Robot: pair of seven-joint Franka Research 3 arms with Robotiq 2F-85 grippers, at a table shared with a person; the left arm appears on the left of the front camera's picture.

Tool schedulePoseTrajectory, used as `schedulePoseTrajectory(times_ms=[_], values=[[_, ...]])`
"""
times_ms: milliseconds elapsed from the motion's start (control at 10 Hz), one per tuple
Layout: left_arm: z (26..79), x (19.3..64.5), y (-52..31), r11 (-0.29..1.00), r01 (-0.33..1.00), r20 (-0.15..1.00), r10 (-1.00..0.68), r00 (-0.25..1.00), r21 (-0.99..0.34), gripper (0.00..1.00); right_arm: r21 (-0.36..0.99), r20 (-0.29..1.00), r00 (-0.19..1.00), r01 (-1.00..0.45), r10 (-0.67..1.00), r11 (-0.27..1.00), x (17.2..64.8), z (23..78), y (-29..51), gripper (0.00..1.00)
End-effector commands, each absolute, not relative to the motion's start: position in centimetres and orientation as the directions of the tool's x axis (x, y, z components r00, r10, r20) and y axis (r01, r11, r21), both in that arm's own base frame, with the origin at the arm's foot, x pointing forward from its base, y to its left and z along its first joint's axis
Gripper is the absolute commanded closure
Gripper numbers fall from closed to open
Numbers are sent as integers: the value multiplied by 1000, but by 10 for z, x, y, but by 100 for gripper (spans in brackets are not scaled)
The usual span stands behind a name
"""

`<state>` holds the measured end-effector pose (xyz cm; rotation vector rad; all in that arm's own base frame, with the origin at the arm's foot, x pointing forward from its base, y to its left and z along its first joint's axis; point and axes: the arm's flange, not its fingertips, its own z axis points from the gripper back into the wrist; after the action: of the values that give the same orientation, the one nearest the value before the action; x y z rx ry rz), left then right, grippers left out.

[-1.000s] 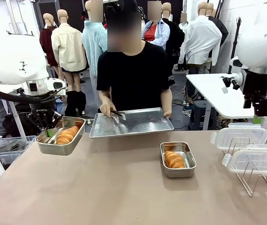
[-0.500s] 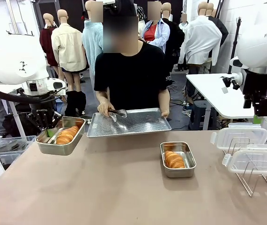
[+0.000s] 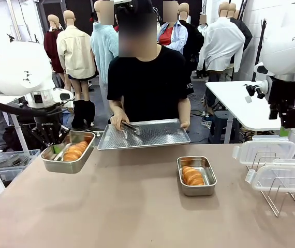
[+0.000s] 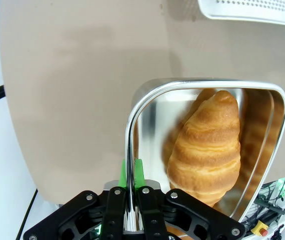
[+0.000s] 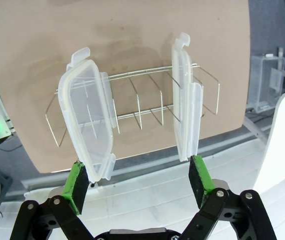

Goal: Place the bread in airtight containers.
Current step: Once an object is inside an Airtight Container , place the container in the center of the table.

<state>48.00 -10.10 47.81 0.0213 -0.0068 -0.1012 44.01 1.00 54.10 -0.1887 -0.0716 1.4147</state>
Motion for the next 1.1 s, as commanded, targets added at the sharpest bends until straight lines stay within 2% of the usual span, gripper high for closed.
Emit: schedulePoseTrajectory(times_ms=[0,300,400,600,1000], values=[[446,493,-93,994,104,-5,-104,995,-39,100,-184,-58,167,-971,984,154,441,541,10,0],[393,507,-89,990,93,15,-92,996,-107,100,-184,-58,167,-971,984,154,441,541,10,0],[376,512,-93,994,41,35,-37,999,-101,100,-184,-58,167,-971,984,154,441,541,10,0],[349,521,-98,996,46,37,-43,998,-75,100,-184,-58,167,-971,984,154,441,541,10,0],[326,529,-99,995,61,-20,-63,998,-75,100,-184,-58,167,-971,984,154,441,541,10,0]])
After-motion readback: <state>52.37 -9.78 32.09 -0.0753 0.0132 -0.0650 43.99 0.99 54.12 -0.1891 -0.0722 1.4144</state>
